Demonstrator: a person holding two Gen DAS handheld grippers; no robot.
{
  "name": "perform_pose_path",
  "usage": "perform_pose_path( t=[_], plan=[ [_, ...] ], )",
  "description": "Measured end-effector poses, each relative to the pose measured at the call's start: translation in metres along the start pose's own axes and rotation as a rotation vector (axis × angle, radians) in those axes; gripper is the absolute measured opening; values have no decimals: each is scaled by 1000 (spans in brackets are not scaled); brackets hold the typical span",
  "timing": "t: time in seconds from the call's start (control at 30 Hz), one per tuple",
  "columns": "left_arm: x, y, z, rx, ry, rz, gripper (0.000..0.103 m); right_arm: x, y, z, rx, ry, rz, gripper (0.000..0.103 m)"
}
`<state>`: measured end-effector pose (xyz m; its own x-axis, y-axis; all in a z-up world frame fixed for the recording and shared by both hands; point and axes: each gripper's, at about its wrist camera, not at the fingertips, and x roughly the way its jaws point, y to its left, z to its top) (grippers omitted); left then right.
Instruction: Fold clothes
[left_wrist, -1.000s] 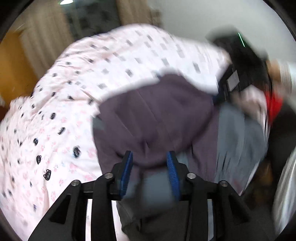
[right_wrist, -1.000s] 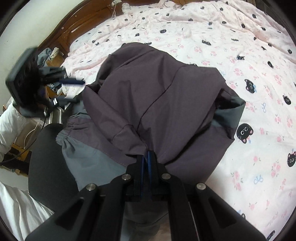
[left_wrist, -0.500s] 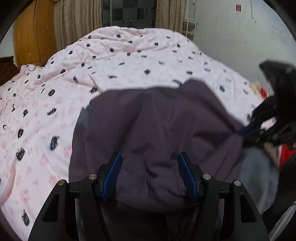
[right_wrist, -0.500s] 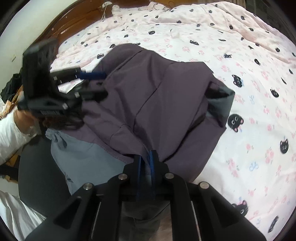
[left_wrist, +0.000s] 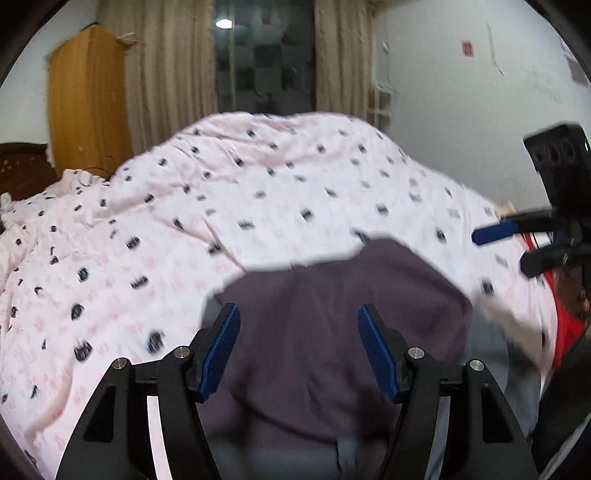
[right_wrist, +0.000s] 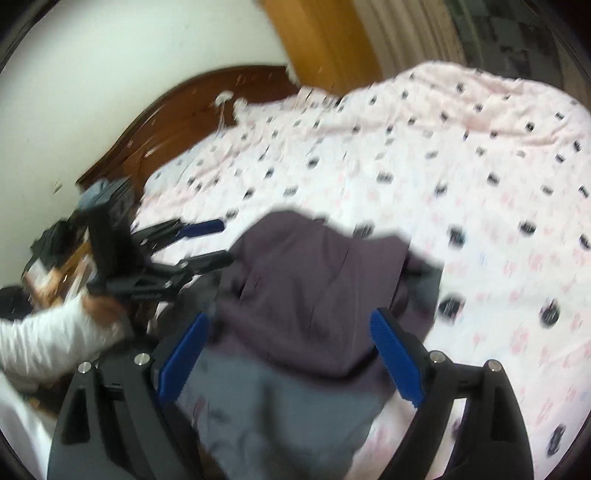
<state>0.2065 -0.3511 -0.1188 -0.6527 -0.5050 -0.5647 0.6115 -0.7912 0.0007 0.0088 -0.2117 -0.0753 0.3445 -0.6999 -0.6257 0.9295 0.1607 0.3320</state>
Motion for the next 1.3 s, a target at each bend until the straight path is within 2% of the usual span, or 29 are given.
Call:
perform_pose_path(
  t=[0.1, 0.23, 0.33, 0.47, 0.53, 0.6, 0.7, 0.83, 0.9, 0.97, 1.07, 1.17, 1.3],
  plan=[
    [34, 13, 13, -74, 62, 43, 63, 25, 2, 24, -10, 1, -89, 90],
    [83, 17, 12, -70, 174, 172, 63, 74, 1, 40, -66, 74, -146, 90],
    [101, 15, 1, -56, 208, 227, 63, 104, -11, 35, -92, 137, -196, 90],
    [115, 20, -11, -83, 224, 247, 67, 138, -30, 23, -112, 215, -271, 90],
    [120, 23, -14, -100, 237, 251, 69, 147, -45, 15, -82, 246, -289, 91],
    [121, 25, -15, -111, 239, 252, 69, 149, -61, 10, -12, 261, -267, 91],
    [100, 22, -7, -106, 182, 263, 69, 127, -60, 6, 15, 200, -250, 91],
    [48, 10, 2, -95, 57, 202, 69, 87, -32, 2, -32, 78, -235, 91],
    [30, 0, 1, -64, 40, 179, 69, 67, -8, -1, -83, 26, -226, 91],
    [21, -11, -5, -21, 55, 180, 69, 53, 14, -5, -128, -8, -215, 91],
    [27, -19, -19, 21, 118, 194, 69, 47, 40, -10, -176, -23, -202, 91],
    [35, -20, -34, 11, 178, 190, 69, 53, 52, -17, -191, 14, -157, 91],
    [39, -19, -51, -31, 201, 166, 69, 64, 53, -34, -154, 90, -71, 89]
  ],
)
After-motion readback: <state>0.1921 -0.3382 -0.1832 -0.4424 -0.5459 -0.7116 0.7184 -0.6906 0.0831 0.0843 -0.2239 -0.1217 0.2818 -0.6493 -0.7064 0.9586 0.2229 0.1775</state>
